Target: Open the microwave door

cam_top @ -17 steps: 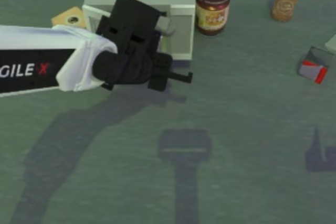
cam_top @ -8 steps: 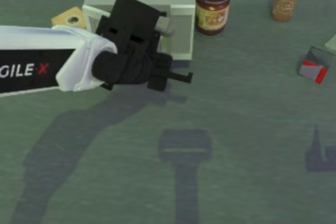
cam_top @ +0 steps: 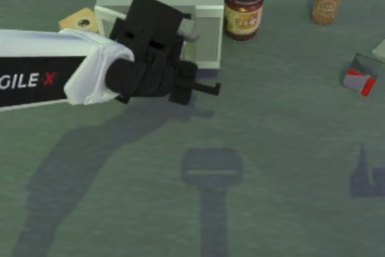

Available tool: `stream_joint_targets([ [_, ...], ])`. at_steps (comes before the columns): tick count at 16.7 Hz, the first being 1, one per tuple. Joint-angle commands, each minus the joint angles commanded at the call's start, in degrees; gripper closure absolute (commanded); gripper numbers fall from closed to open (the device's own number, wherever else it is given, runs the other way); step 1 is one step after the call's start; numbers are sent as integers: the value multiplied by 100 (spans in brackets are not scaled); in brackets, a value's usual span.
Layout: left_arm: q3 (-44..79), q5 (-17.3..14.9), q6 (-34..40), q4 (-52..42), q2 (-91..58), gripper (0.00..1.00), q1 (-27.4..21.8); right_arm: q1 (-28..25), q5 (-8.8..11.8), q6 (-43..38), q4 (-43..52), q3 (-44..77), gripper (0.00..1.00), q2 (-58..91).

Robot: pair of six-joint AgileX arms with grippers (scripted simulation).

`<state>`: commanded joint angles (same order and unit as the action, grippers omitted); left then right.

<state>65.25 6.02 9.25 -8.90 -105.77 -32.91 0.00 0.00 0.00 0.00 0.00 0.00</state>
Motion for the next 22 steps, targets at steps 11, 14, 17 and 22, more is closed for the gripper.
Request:
stream_joint_targets([
  [11, -193, -220, -258, 69, 145, 100, 86, 0, 0, 0, 0, 0, 0, 0],
  [14, -193, -220, -258, 69, 145, 100, 86, 0, 0, 0, 0, 0, 0, 0],
  [17, -193, -220, -258, 69, 145, 100, 86, 0, 0, 0, 0, 0, 0, 0],
  [22, -193, -220, -258, 69, 145, 100, 86, 0, 0, 0, 0, 0, 0, 0],
])
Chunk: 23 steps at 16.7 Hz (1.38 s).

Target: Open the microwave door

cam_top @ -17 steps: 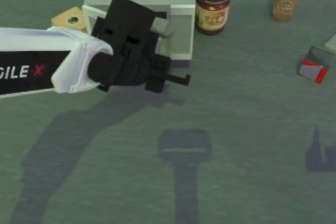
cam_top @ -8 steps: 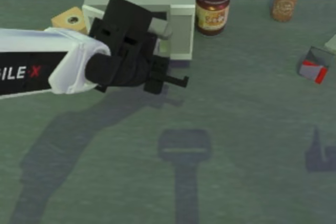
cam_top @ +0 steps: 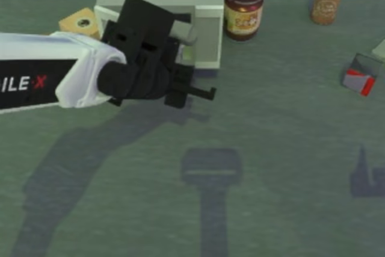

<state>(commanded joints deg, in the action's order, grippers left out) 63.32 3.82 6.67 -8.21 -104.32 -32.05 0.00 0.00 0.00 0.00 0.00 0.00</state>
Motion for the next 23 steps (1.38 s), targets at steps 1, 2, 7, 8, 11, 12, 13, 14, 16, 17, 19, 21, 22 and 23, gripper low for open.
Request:
stream_joint_targets([
  [1, 0, 0, 0, 0, 0, 100, 0, 0, 0, 0, 0, 0, 0, 0],
  [2, 0, 0, 0, 0, 0, 100, 0, 0, 0, 0, 0, 0, 0, 0],
  [7, 0, 0, 0, 0, 0, 100, 0, 0, 0, 0, 0, 0, 0, 0],
  [8, 0, 0, 0, 0, 0, 100, 0, 0, 0, 0, 0, 0, 0, 0],
  [11, 6, -58, 17, -4, -3, 100, -39, 0, 0, 0, 0, 0, 0, 0],
  [12, -32, -85, -33, 3, 21, 100, -13, 0, 0, 0, 0, 0, 0, 0],
  [13, -61, -114, -84, 18, 53, 100, 11, 0, 0, 0, 0, 0, 0, 0],
  [14, -85, -142, -129, 35, 83, 100, 36, 0, 0, 0, 0, 0, 0, 0],
  [16, -157, -199, -230, 46, 122, 100, 82, 0, 0, 0, 0, 0, 0, 0],
  [17, -159, -200, -233, 47, 123, 100, 84, 0, 0, 0, 0, 0, 0, 0],
  [19, -159, -200, -233, 47, 123, 100, 84, 0, 0, 0, 0, 0, 0, 0],
  [21, -159, -200, -233, 47, 123, 100, 84, 0, 0, 0, 0, 0, 0, 0],
  [22, -159, -200, -233, 47, 123, 100, 84, 0, 0, 0, 0, 0, 0, 0],
  [23, -159, -200, -233, 47, 123, 100, 84, 0, 0, 0, 0, 0, 0, 0],
])
